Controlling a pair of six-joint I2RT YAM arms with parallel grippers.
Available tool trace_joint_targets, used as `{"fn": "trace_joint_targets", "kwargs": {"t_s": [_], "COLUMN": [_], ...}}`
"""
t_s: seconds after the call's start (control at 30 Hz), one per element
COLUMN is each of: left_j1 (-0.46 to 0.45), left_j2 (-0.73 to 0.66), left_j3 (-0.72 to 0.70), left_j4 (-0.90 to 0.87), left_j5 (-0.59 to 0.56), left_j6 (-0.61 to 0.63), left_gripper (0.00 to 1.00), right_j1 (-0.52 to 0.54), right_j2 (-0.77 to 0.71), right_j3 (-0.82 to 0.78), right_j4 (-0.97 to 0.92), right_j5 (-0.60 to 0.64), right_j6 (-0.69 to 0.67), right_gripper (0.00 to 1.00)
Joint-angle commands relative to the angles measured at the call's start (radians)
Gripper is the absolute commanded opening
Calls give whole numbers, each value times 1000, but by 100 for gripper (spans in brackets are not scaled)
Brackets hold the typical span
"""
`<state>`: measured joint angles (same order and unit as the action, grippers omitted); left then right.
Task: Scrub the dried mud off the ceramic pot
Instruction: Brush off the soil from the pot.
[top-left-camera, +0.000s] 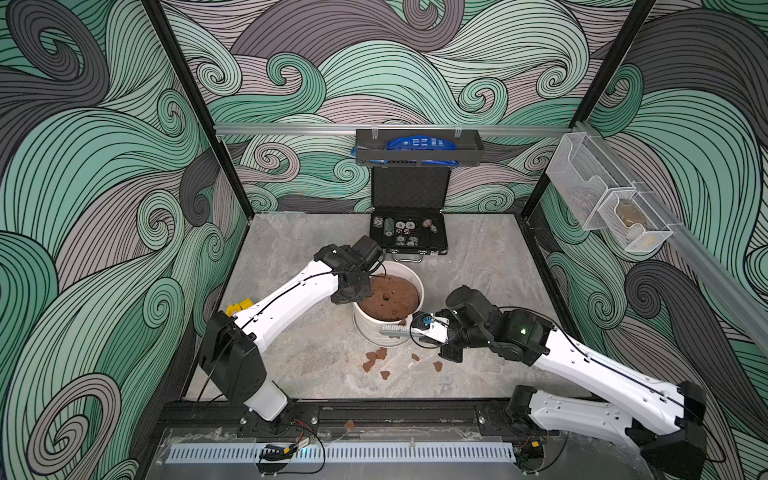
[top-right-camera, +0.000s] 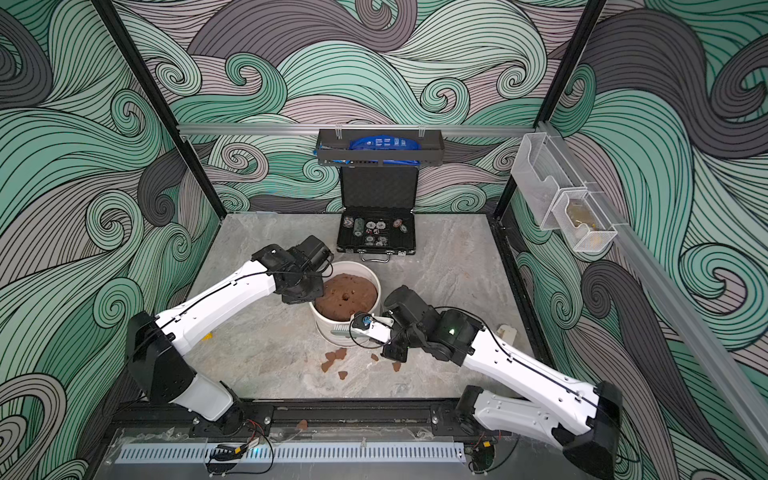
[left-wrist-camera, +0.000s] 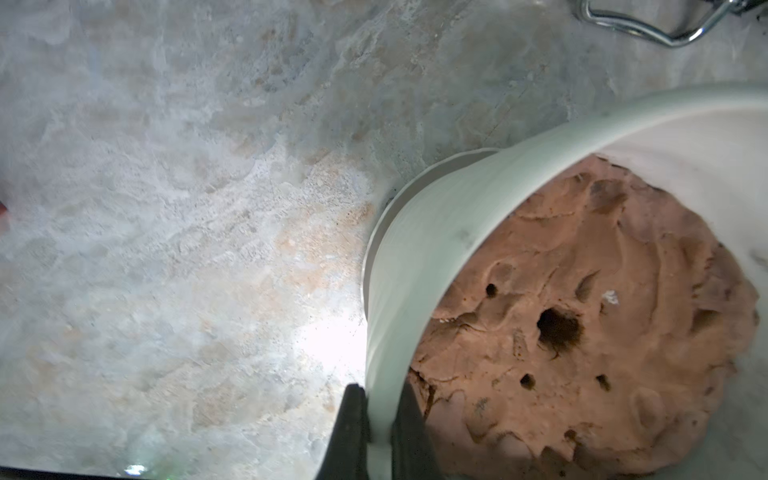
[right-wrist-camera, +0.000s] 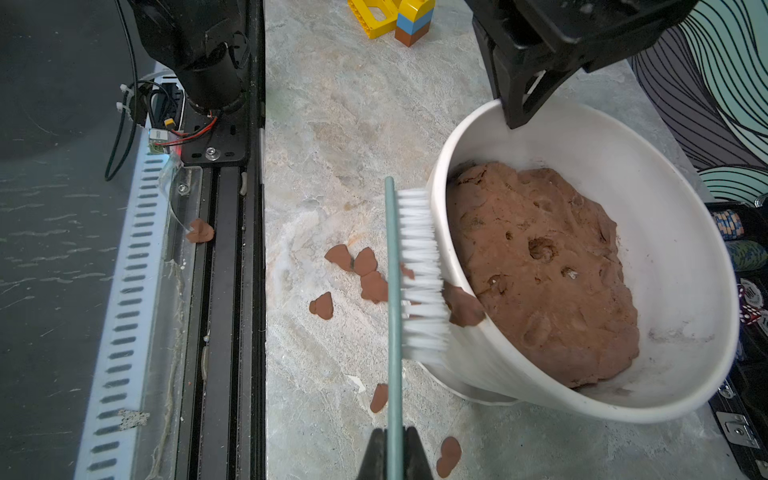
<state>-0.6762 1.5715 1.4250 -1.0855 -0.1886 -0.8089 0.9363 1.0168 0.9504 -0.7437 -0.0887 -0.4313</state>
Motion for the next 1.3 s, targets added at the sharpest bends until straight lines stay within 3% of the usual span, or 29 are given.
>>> {"fn": "trace_joint_targets", "kwargs": {"t_s": [0.0,0.2,0.33,0.63,0.8,1.0,1.27], "left_j1": [-7,-2,11,50,64,77,84], "left_j2": [39,71,113,131,131,140,152], "left_j3": [24,70,103,101,96,96,102], "left_j4": [-20,-28,-15,45,58,61,70], "left_j5": [-4,-61,-55,50,90,97,105], "left_j6": [22,100,221,403,455,476,498], "left_gripper": [6,5,4,2,1,0,0], "right_j1": [-4,-10,-15,-47,-69,-74,-65], "right_j2": [-16,-34,-16,27,33,61,33], "right_j3": [-4,-12,-13,-17,-22,6,15], "right_j4": [10,47,46,57,76,-33,-115], "right_j5": [-16,-62,-54,5,21,112,66], "right_j6": [-4,7,4,24,40,50,17], "right_gripper": [0,0,0,0,0,0,0]}}
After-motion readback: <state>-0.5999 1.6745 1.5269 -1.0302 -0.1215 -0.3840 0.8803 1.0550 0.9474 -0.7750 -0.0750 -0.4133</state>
